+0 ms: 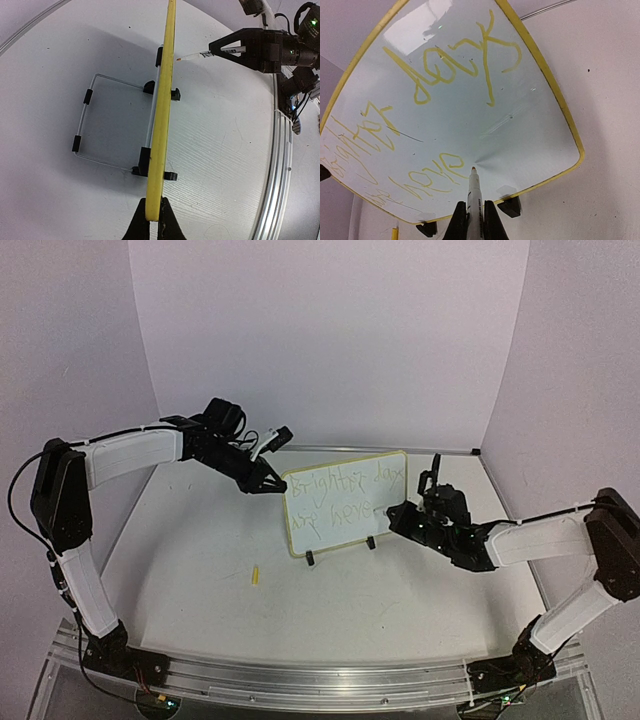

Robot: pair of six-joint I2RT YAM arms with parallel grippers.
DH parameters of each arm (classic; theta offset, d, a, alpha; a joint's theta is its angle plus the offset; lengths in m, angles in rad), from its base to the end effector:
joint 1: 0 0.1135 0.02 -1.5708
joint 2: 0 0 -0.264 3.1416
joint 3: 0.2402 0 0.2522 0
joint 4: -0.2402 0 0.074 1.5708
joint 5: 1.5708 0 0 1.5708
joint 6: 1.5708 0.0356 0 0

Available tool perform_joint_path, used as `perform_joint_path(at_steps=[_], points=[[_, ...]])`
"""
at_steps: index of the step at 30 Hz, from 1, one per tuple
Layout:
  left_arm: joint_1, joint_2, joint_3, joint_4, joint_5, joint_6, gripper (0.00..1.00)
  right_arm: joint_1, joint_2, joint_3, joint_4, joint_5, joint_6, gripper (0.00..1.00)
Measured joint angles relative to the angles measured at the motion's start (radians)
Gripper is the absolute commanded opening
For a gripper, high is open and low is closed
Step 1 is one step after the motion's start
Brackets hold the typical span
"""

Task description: Write a sentence on the whiteboard

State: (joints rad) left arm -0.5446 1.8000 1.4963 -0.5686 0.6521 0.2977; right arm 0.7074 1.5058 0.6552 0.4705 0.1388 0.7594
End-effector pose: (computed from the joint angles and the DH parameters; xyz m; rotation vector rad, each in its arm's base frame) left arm 0.3288 -0.2244 0.2763 1.2410 2.0531 -0.9057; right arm 0.2396 0.1983 0.1918 0.1490 2.0353 0.8190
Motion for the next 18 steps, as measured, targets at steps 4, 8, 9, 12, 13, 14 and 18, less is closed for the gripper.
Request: perform_joint_path(at_steps=[4, 8, 9, 12, 13, 14, 18], points=[[0.000, 0.000, 0.000, 0.000, 0.000, 0.001, 0.00, 0.000, -0.031, -0.030, 0.004, 0.010, 0.001, 0.00], [0.000, 0.000, 0.000, 0.000, 0.000, 0.001, 0.00, 0.000, -0.033, -0.050, 0.001, 0.011, 0.002, 0.00], [0.000, 0.000, 0.000, 0.000, 0.000, 0.001, 0.00, 0.000, -0.033, -0.050, -0.001, 0.011, 0.002, 0.00], [0.000, 0.000, 0.000, 0.000, 0.000, 0.001, 0.00, 0.000, -0.031, -0.050, 0.002, 0.012, 0.001, 0.00], [0.000, 0.000, 0.000, 0.000, 0.000, 0.001, 0.00, 0.000, -0.028, -0.050, 0.005, 0.012, 0.001, 0.00], [0.000, 0.000, 0.000, 0.000, 0.000, 0.001, 0.00, 0.000, -0.023, -0.049, 0.007, 0.013, 0.001, 0.00], [0.000, 0.000, 0.000, 0.000, 0.000, 0.001, 0.00, 0.000, 0.005, -0.045, 0.009, 0.014, 0.001, 0.00]])
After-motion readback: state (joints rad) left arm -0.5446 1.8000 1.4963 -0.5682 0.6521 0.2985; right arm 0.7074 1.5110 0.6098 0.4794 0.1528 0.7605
